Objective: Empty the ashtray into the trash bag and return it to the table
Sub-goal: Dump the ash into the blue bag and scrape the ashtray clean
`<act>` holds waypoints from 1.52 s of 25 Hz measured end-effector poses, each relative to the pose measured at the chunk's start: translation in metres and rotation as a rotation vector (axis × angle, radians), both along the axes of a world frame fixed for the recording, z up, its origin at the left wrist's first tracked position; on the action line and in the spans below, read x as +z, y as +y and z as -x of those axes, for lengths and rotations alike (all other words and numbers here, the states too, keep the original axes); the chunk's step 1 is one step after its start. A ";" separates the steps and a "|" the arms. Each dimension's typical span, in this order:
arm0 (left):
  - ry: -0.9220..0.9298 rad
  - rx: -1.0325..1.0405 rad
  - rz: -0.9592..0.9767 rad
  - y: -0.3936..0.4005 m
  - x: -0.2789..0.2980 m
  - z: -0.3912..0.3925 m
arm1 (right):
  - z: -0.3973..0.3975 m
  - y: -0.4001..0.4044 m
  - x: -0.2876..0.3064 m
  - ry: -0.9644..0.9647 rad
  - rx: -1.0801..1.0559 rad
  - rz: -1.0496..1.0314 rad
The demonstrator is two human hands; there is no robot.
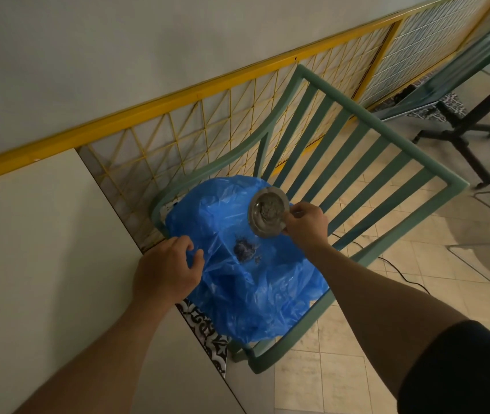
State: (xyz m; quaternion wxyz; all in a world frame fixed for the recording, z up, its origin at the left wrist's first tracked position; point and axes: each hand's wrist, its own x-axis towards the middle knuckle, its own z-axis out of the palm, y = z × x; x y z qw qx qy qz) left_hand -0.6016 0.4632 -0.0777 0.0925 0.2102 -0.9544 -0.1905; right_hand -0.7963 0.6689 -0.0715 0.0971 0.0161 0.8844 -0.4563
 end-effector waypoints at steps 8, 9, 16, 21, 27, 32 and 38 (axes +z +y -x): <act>-0.011 0.007 -0.006 0.000 0.001 0.000 | 0.001 -0.007 -0.008 0.100 0.163 -0.148; -0.014 0.007 -0.005 0.000 0.002 0.000 | 0.001 -0.006 -0.009 0.116 0.185 -0.167; -0.013 0.003 0.001 0.001 0.003 0.001 | -0.002 -0.006 -0.012 0.170 0.275 -0.244; -0.016 0.002 0.010 0.002 0.002 0.001 | -0.005 -0.007 -0.007 0.288 0.358 -0.304; -0.018 0.006 0.010 0.001 0.002 0.000 | -0.008 -0.009 -0.003 0.406 0.479 -0.447; -0.019 0.008 0.011 0.001 0.002 0.000 | -0.008 -0.009 -0.003 0.471 0.498 -0.453; -0.020 0.001 0.018 0.000 0.001 -0.001 | -0.007 -0.008 -0.007 0.503 0.556 -0.543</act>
